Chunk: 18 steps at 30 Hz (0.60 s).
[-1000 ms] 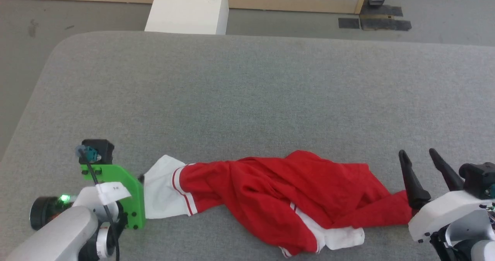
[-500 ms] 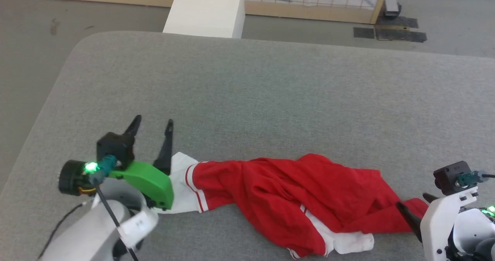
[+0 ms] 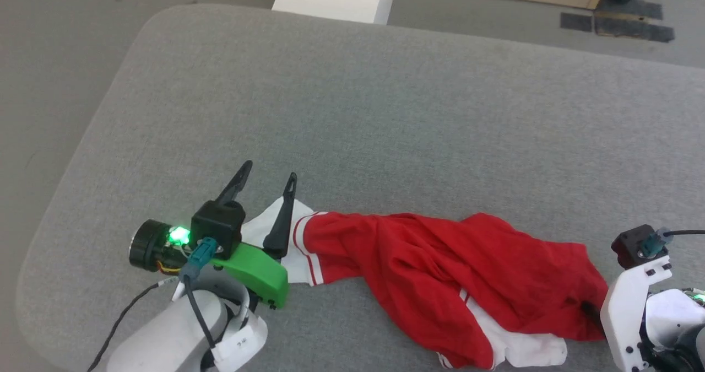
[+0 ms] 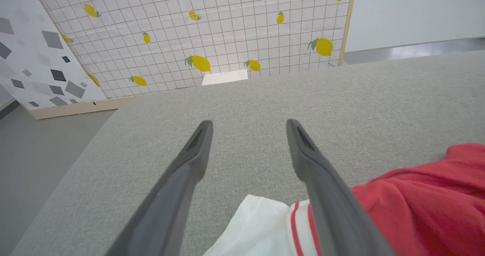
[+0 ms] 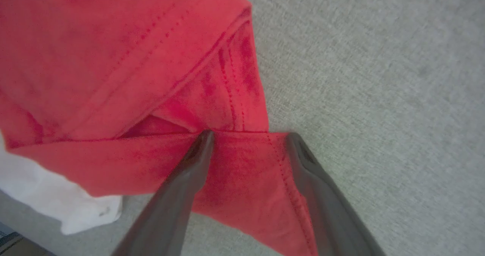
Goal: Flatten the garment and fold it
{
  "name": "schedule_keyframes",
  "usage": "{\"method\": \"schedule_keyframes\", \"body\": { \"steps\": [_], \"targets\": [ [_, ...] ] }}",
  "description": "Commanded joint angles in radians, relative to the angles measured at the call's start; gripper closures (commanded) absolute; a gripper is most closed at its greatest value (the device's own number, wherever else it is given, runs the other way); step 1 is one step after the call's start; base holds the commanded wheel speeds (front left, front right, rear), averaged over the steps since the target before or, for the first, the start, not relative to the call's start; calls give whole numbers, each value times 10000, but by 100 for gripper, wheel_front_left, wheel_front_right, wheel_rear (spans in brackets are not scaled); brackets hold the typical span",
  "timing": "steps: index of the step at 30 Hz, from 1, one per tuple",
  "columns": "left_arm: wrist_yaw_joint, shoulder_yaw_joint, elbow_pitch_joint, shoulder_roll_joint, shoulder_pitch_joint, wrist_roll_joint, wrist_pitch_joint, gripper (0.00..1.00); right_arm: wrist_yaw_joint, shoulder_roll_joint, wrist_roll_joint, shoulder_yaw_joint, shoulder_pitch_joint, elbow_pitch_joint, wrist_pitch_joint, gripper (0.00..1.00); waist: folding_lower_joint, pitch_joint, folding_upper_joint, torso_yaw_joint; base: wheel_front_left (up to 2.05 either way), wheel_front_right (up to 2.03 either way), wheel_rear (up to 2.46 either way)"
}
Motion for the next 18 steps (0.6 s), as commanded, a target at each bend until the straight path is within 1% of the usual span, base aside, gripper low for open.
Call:
{"method": "schedule_keyframes", "body": {
  "steps": [1, 2, 5, 9, 14, 18],
  "targets": [
    [-57, -11, 49, -82, -157, 126, -92, 0, -17, 32, -179, 132, 91, 471, 168, 22, 0, 286, 0, 292, 0, 0, 0],
    [-82, -23, 84, -125, -166, 127, -104, 0, -17, -18, -253, 180, 150, 555, 179, 100, 0, 311, 0, 343, 0, 0, 0],
    [-117, -34, 189, -198, -180, 131, -129, 0, -17, -27, -212, 99, 236, 630, 64, 100, 0, 303, 0, 386, 0, 0, 0],
    [-167, -23, 343, -201, -101, 48, -138, 0, -17, -30, -98, -113, 194, 387, -237, 100, 0, 65, 0, 254, 0, 0, 0],
    [-265, -66, 434, -157, -28, -100, -17, 0, -17, -194, 152, -391, 6, -349, -862, 100, 0, -452, 0, -60, 0, 0, 0],
    [-311, -88, 422, -121, 22, -194, 63, 0, -17, -350, 320, -857, -398, -1054, -1394, 100, 0, -801, 0, -249, 0, 0, 0]
  ]
}}
